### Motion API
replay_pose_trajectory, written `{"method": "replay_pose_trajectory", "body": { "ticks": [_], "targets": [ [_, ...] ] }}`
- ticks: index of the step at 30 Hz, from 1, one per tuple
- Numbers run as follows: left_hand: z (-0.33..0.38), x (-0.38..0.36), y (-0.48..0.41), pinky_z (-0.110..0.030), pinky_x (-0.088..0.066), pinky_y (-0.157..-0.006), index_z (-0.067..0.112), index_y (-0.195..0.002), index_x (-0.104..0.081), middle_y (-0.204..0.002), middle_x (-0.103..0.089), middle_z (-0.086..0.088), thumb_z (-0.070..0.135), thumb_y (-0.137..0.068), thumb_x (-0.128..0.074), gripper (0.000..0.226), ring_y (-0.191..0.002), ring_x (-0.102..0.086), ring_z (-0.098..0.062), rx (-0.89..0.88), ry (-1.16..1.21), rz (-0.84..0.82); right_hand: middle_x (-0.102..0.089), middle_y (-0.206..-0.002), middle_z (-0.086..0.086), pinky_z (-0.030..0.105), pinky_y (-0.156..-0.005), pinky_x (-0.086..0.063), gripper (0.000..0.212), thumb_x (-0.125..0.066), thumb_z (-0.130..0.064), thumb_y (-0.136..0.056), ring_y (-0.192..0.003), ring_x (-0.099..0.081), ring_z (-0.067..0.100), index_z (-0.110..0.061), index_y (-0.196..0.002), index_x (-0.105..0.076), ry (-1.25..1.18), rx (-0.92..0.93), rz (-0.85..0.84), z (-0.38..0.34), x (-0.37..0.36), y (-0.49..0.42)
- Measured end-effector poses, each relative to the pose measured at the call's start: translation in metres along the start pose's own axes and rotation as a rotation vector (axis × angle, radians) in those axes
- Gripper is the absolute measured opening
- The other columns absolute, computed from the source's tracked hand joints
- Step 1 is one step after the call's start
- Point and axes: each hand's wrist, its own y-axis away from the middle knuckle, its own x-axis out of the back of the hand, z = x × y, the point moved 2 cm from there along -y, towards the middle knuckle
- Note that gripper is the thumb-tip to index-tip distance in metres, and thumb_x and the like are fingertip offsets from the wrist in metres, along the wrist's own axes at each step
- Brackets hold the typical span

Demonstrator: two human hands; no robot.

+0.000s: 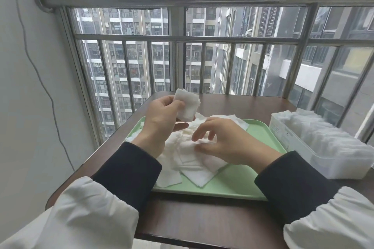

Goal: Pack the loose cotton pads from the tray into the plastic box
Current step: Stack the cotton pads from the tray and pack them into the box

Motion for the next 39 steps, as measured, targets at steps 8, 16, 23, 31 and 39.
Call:
{"method": "replay_pose_trajectory", "body": {
  "ticks": [8,16,23,31,39],
  "targets": [
    [-0.002,-0.001,-0.002,-0.025,-0.058,-0.057,0.016,-0.094,-0.069,-0.081,-0.073,-0.003,0.010,-0.098,-0.054,0.016,-0.071,-0.073,-0.017,0.007,-0.013,0.013,-0.062,-0.092,-0.014,0.019,-0.073,-0.045,0.005,-0.069,-0.029,-0.090,-0.077,-0.054,-0.002,-0.029,-0.090,-0.074,0.061,0.000,0.036,-0.001,0.000,-0.004],
    [-0.006,0.005,-0.006,-0.027,-0.054,-0.068,0.024,-0.097,-0.068,-0.101,-0.071,-0.005,0.014,-0.100,-0.055,0.017,-0.083,-0.064,-0.017,-0.045,-0.137,0.109,-0.063,-0.075,0.005,0.027,-0.053,-0.045,0.010,-0.058,-0.004,-0.089,-0.062,-0.058,0.018,-0.009,-0.088,-0.066,-0.872,-0.449,0.243,0.009,0.017,-0.005],
    [-0.010,-0.002,-0.004,-0.024,-0.057,-0.069,0.006,-0.119,-0.066,-0.109,-0.074,-0.013,0.009,-0.094,-0.068,0.025,-0.089,-0.071,-0.021,-0.017,-0.066,-0.057,-0.071,-0.086,0.008,0.030,-0.060,-0.056,0.043,-0.070,0.006,-0.071,-0.071,-0.067,0.023,-0.006,-0.111,-0.058,-1.254,-0.273,0.114,0.002,0.018,-0.005],
    [-0.008,-0.009,0.001,-0.025,-0.061,-0.066,0.006,-0.110,-0.067,-0.087,-0.078,-0.007,0.007,-0.093,-0.069,0.017,-0.077,-0.074,-0.015,-0.011,0.048,-0.171,-0.073,-0.088,0.004,0.029,-0.059,-0.055,0.038,-0.077,-0.004,-0.079,-0.073,-0.068,0.020,-0.009,-0.113,-0.061,-1.173,-0.282,0.152,0.002,0.020,-0.003],
    [-0.007,-0.011,0.004,-0.026,-0.061,-0.064,0.010,-0.108,-0.067,-0.105,-0.074,-0.022,0.014,-0.096,-0.065,0.013,-0.080,-0.074,-0.020,0.003,0.050,-0.196,-0.071,-0.089,0.009,0.027,-0.058,-0.053,0.030,-0.077,0.000,-0.080,-0.070,-0.066,0.021,-0.006,-0.105,-0.063,-1.105,-0.362,0.253,0.005,0.021,-0.003]
  ]
}}
